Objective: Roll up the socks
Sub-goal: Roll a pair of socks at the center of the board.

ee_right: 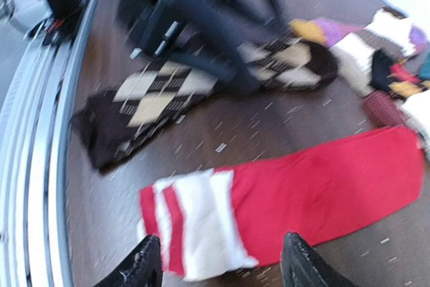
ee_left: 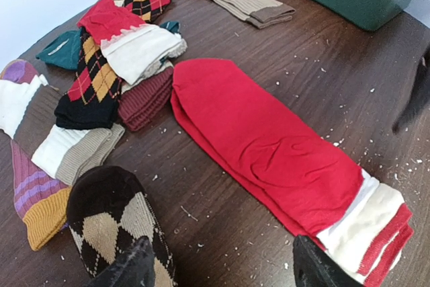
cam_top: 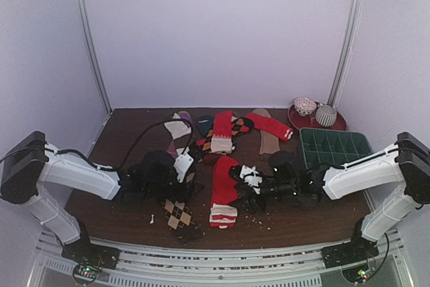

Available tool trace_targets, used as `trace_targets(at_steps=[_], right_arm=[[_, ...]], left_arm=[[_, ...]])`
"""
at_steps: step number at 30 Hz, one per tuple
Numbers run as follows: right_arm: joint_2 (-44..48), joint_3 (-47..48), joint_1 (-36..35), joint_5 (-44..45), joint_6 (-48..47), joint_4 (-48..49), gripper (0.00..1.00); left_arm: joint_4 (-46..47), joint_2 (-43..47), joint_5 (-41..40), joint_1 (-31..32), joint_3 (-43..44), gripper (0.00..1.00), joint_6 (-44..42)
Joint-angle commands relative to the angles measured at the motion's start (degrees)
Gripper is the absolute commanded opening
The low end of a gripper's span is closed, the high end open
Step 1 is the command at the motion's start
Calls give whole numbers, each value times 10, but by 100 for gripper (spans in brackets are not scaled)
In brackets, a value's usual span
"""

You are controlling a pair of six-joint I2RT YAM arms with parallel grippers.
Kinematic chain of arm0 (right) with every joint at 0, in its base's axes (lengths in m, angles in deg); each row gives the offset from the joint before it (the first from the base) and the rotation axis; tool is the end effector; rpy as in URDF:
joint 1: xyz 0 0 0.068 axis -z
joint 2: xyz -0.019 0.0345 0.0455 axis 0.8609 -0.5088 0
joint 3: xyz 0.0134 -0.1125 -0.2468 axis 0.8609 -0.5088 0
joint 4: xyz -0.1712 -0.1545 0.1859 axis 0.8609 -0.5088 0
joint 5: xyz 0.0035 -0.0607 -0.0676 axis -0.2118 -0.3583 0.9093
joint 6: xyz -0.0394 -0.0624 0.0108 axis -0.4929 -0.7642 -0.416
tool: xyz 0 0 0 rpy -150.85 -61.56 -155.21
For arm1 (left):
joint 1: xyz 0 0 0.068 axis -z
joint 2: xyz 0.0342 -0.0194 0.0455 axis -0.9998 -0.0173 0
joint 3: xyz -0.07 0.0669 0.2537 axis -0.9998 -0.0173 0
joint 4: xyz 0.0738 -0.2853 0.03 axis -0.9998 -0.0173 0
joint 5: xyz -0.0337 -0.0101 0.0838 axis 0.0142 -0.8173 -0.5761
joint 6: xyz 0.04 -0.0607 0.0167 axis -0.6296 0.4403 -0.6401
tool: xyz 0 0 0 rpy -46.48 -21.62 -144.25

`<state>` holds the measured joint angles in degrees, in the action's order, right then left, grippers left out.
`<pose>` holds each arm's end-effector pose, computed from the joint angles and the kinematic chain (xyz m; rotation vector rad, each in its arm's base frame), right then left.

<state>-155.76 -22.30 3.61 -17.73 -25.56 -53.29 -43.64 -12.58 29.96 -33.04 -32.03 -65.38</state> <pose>0.1768 0.2979 0.1372 -1.3304 1.6457 0.8433 0.2020 -0.2826 0.1212 0.7422 2.0649 -0.5232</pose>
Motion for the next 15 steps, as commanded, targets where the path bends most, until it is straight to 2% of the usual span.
trace_targets(at_steps=[1, 15], right_arm=[[-12, -30, -26, -41, -35, 5, 61], [-78, 2, -62, -30, -79, -10, 56]], left_arm=[[8, -7, 11, -3, 22, 70, -10], [13, -7, 6, -3, 8, 71, -2]])
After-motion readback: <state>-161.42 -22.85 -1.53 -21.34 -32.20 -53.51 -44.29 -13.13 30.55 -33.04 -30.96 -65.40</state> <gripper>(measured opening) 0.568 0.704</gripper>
